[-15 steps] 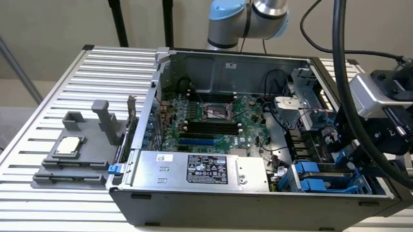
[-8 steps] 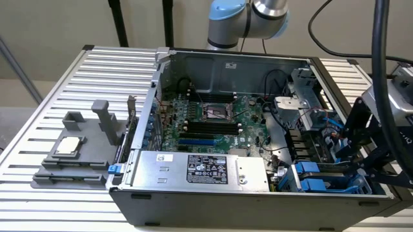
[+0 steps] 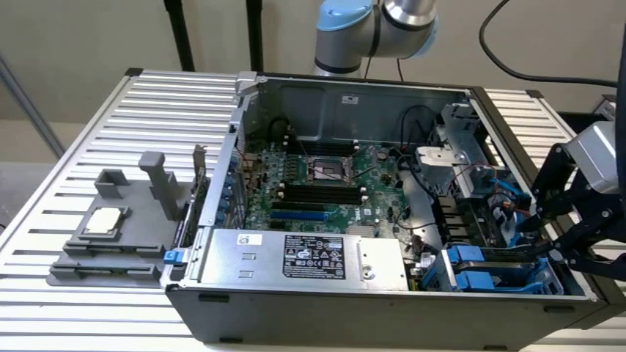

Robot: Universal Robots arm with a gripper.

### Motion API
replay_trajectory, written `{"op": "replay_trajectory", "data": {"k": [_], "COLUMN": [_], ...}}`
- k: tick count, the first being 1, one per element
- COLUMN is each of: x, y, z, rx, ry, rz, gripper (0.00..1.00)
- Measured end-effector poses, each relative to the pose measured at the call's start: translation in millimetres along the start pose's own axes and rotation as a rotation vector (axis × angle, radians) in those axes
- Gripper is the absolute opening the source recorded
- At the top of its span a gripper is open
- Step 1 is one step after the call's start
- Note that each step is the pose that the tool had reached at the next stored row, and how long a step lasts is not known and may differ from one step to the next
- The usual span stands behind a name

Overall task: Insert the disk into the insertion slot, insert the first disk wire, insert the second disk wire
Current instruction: 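Insert the first disk wire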

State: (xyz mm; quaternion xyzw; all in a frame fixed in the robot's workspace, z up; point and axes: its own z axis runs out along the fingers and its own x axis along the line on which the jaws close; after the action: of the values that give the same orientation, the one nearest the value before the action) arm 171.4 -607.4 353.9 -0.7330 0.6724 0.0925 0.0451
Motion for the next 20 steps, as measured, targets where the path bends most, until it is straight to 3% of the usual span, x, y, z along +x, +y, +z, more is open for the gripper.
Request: {"op": "replay_trajectory", "data": {"k": [2,8,12,15,20], "x": [0.5,1.7,1.7,1.9,3.5], "y": [-1.3,-3.6,-4.0,-4.7,-4.8], "z": [0.7,4.2,4.6,4.7,5.3], "rx": [-0.0001,-0.0035,-0.0025,0.0062,0.0345], "ry": [-0.0069,-0.0196,-0.0242,-0.0245,-0.0211], "rz": [-0.004,-0.029,-0.059,-0.078,-0.109], "gripper": [0.37,0.37,0.37,0.37,0.37]}}
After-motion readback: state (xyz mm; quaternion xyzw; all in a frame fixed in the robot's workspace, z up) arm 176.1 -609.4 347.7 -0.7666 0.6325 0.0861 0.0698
